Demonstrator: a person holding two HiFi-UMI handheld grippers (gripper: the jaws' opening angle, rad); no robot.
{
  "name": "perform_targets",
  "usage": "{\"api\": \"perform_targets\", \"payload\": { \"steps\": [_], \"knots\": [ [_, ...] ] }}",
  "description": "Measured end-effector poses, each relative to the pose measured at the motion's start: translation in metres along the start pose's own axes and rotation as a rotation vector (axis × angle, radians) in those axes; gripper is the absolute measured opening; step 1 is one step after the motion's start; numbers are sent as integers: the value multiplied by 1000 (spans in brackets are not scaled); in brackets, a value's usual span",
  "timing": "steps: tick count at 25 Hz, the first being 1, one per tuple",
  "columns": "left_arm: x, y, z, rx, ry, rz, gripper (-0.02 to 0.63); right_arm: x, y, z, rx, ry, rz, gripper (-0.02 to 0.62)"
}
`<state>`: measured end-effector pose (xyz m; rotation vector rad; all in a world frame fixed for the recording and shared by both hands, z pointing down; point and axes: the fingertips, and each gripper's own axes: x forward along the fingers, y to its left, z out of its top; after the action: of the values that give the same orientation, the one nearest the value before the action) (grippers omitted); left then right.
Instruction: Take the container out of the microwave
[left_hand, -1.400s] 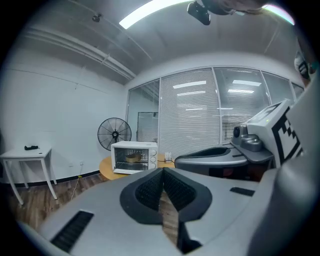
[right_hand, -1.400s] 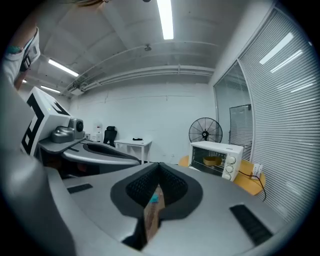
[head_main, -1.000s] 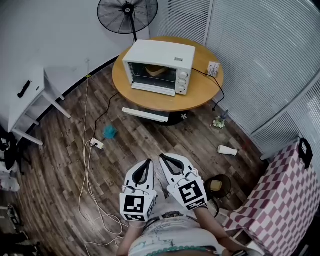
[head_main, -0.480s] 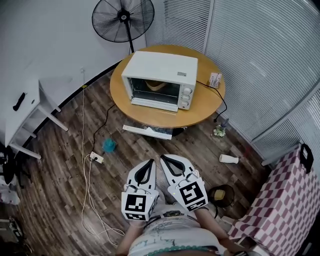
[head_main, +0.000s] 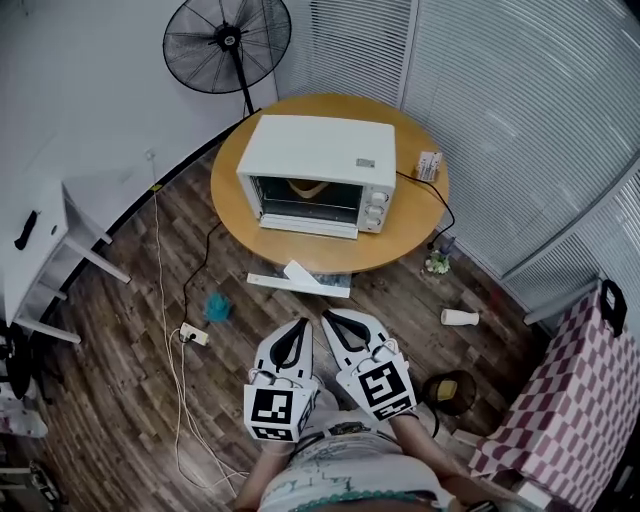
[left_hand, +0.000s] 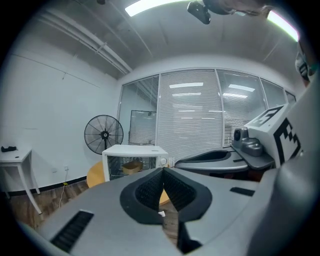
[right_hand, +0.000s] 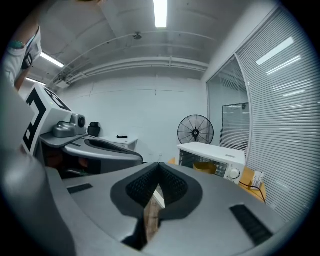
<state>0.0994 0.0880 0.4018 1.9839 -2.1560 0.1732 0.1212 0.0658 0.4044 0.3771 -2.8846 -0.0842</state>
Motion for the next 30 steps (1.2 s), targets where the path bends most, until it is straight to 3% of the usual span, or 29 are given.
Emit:
{"api": "perform_targets", "payload": {
  "steps": [20,30],
  "knots": [
    [22,73,6,2,-12,-34,14,80,10,8,3,21,-19,-6],
    [53,88,8,-3,5,-23,14,109,-19,7,10,20,-1,-6]
  ]
}}
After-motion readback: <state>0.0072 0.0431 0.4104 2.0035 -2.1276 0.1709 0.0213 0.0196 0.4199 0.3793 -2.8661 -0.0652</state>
